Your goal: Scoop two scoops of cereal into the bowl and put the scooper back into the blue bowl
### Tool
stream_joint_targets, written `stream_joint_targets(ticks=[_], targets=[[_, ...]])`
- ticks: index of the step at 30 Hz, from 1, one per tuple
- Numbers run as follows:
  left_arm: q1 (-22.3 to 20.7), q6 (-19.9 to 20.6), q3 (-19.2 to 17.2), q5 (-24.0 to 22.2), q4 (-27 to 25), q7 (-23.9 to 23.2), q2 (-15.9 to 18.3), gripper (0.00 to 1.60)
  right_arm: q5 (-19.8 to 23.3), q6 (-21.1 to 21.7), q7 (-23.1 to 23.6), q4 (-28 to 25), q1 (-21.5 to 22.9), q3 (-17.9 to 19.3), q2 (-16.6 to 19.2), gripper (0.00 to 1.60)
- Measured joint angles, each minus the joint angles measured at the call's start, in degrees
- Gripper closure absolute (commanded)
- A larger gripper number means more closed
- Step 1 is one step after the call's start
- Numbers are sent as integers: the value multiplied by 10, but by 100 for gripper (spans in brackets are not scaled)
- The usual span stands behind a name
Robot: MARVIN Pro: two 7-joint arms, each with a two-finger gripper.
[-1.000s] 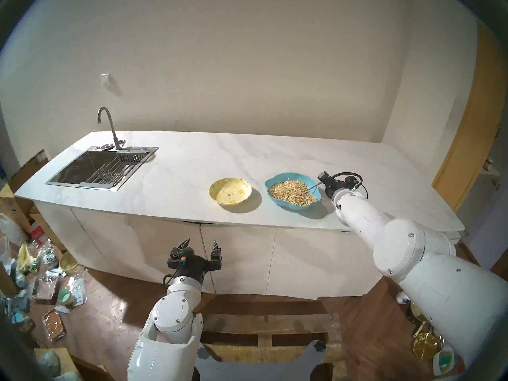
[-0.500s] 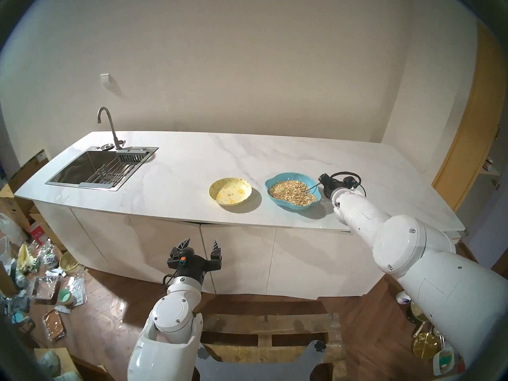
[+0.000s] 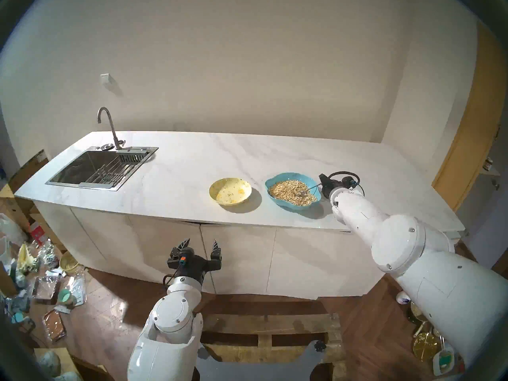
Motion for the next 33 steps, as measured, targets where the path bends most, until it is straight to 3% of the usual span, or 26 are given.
stream_joint_targets(ticks=[33], targets=[[0, 0, 0, 0, 0, 0, 0, 0, -57, -40, 32, -35, 1, -65, -17, 160]])
